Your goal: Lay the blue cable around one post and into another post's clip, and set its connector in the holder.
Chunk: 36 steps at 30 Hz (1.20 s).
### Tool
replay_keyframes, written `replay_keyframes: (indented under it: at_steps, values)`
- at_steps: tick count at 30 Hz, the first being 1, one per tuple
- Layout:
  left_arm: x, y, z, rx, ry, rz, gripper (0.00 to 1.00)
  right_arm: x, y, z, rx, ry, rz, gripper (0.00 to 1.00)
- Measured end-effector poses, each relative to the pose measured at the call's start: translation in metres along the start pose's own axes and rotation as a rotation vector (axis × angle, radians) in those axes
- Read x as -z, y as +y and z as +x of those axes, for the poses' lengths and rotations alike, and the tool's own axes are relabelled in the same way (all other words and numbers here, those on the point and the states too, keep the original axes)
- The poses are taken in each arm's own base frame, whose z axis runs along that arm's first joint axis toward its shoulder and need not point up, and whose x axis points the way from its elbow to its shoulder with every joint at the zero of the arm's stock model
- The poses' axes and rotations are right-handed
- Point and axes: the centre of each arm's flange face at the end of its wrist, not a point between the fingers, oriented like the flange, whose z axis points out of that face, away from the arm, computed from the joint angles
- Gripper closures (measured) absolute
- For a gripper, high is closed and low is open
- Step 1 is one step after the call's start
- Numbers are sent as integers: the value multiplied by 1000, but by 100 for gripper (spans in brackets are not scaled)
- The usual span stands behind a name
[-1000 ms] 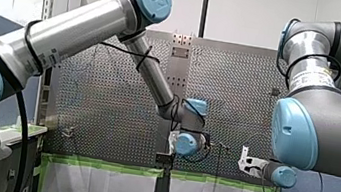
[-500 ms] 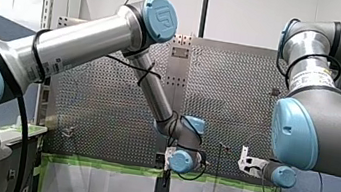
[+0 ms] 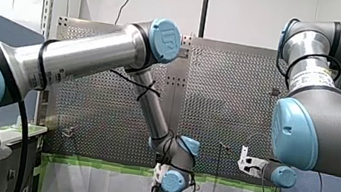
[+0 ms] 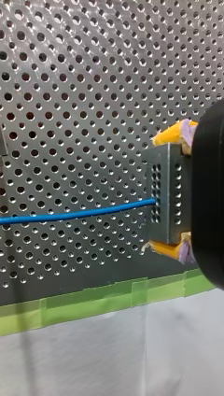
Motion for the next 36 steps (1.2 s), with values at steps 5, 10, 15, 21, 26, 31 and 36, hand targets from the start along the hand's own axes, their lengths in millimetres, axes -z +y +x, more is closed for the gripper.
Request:
replay_keyframes:
  at_steps: [5, 10, 15, 21, 26, 31, 36]
  values:
    - [7, 5, 29, -55, 32, -37, 0, 0, 0, 0, 0, 0, 1, 100]
    - [16, 7, 55, -92, 63, -49, 0, 0, -1, 0, 0, -1, 2, 100]
    - [28, 7, 81, -139, 100, -52, 0, 0, -1, 0, 0, -1, 2, 100]
    - [37, 1, 75, -169, 113, -55, 0, 0, -1, 0, 0, -1, 1, 100]
    - [39, -5, 53, -171, 97, -63, 0, 0, -1, 0, 0, -1, 2, 100]
    - [38, -9, 29, -161, 75, -74, 0, 0, -1, 0, 1, -1, 2, 100]
    - [33, -9, 9, -145, 54, -83, 0, 0, -2, 0, 1, -1, 3, 100]
